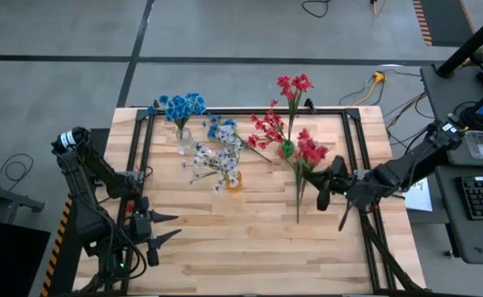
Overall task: Sort flowers into vase by color
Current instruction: Put the red flowers into the green vase
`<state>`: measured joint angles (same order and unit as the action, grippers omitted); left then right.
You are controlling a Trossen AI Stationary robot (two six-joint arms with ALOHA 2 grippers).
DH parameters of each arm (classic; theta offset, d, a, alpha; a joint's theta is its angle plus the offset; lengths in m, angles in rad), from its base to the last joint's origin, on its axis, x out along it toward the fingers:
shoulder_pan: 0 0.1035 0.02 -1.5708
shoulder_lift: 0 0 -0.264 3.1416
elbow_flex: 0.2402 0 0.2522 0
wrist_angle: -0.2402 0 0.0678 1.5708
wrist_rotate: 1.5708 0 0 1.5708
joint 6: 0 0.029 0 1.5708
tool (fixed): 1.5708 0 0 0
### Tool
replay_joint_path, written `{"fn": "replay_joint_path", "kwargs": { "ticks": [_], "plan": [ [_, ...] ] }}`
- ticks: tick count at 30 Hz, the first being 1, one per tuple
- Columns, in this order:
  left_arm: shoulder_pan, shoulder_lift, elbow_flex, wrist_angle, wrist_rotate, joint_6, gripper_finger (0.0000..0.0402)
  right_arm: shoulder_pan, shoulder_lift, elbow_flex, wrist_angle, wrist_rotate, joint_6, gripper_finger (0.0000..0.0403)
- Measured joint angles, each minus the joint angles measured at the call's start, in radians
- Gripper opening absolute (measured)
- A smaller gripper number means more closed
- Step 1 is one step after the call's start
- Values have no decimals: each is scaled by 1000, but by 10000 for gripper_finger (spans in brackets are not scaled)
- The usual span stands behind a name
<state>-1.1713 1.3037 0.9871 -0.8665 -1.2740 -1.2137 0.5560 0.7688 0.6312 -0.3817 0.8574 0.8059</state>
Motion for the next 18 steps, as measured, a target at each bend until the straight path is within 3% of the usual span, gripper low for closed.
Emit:
{"fn": "replay_joint_path", "kwargs": {
  "ticks": [4, 7, 12, 18],
  "plan": [
    [0, 0, 0, 0, 0, 0, 166, -22, -7, 0, 162, 156, -292, 28],
    [0, 0, 0, 1, -1, 0, 166, -80, -7, 0, 261, 197, -436, 28],
    [2, 0, 0, 7, -1, 0, 166, -233, -7, 1, 404, 4, -657, 28],
    [5, 0, 0, 22, -2, 0, 166, -453, -8, 1, 481, -90, -842, 28]
  ]
}}
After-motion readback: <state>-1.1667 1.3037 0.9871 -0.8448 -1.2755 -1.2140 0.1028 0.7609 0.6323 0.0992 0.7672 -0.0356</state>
